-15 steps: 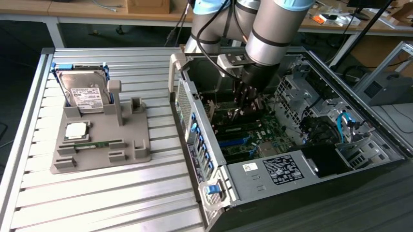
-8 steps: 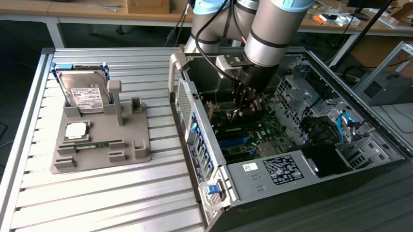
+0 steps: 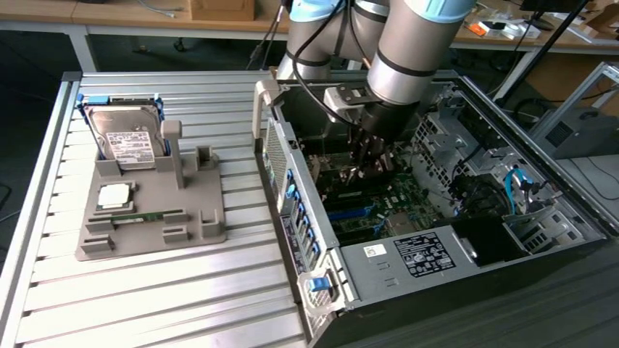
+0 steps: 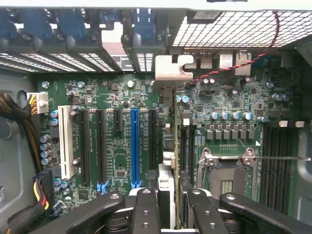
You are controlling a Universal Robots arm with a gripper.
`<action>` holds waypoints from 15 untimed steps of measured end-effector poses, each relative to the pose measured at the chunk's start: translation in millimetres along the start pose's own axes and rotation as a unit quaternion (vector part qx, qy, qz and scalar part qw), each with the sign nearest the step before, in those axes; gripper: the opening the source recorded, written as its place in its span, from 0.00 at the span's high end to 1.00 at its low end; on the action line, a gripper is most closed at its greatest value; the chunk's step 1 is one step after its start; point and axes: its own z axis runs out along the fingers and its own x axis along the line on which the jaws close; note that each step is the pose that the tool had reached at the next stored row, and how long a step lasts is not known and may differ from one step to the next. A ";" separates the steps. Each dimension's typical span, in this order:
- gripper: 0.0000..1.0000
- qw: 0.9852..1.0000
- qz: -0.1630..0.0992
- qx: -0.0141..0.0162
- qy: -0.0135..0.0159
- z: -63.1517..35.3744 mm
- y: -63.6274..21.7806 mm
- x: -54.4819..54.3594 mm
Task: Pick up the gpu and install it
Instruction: 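Insert the gpu into the slot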
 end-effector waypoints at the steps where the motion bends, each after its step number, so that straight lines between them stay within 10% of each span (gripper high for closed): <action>1: 0.73 1.000 0.000 0.000 0.000 0.1 0.0 2.2; 15: 0.73 1.000 0.000 0.000 0.000 -0.9 0.0 9.5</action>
